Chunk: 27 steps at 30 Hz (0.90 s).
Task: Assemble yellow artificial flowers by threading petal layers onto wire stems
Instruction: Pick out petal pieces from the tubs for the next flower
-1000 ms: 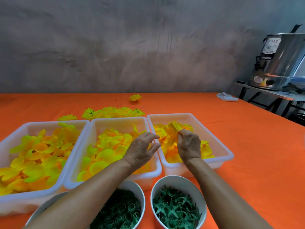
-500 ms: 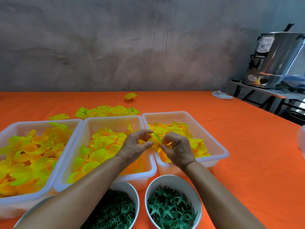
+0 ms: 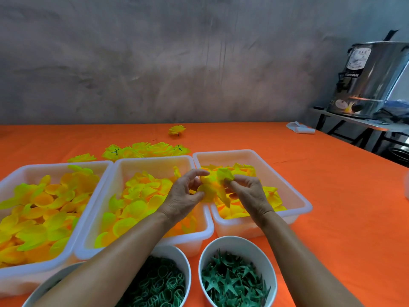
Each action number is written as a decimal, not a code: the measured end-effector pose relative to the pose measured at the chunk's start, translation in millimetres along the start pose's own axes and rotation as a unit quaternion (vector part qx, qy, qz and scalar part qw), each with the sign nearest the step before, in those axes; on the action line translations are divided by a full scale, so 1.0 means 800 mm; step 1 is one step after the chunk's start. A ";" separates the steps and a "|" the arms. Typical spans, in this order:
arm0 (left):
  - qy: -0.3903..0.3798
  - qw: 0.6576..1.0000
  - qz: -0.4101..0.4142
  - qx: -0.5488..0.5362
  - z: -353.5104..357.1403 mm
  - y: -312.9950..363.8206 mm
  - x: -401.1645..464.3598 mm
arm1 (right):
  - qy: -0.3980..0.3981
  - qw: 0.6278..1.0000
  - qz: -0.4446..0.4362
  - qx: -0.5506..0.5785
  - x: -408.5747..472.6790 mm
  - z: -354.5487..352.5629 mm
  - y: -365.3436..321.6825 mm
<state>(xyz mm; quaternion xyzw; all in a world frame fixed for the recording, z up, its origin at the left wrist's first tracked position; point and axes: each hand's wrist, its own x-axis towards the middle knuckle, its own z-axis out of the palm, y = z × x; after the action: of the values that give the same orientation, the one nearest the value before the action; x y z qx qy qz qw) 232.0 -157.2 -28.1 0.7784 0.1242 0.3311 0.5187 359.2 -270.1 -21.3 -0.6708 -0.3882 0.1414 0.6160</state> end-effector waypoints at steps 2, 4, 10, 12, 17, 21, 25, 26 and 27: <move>0.002 1.000 0.001 0.002 -0.001 -0.003 0.001 | 0.012 1.000 -0.003 0.023 0.000 -0.002 -0.001; -0.001 1.000 0.005 0.000 -0.001 -0.003 0.000 | 0.014 0.999 -0.010 0.032 0.001 -0.003 0.001; 0.006 0.998 0.028 0.050 -0.002 0.001 -0.003 | 0.059 0.995 -0.016 0.074 0.004 -0.004 0.004; 0.014 0.998 0.031 0.043 -0.002 0.005 -0.004 | 0.071 0.993 -0.013 0.089 0.006 -0.004 0.004; 0.042 0.999 0.021 0.006 -0.004 0.007 -0.004 | 0.095 0.992 0.008 0.080 0.011 -0.005 0.011; 0.064 0.998 0.011 -0.025 -0.002 0.006 -0.002 | 0.139 0.986 0.017 0.092 0.010 -0.009 0.011; 0.092 0.995 0.019 -0.028 -0.002 0.005 0.000 | 0.199 0.977 0.019 0.077 0.012 -0.012 0.015; 0.100 0.994 0.018 -0.034 -0.004 0.005 0.001 | 0.220 0.972 0.024 0.077 0.011 -0.012 0.016; 0.106 0.993 0.016 -0.043 -0.005 0.004 0.001 | 0.236 0.969 0.022 0.073 0.011 -0.012 0.016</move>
<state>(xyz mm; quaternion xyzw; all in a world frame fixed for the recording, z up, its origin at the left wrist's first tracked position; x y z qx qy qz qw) 229.5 -155.4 -23.7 0.7175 0.1517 0.4251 0.5305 375.9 -270.0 -29.0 -0.6469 -0.2054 0.0208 0.7341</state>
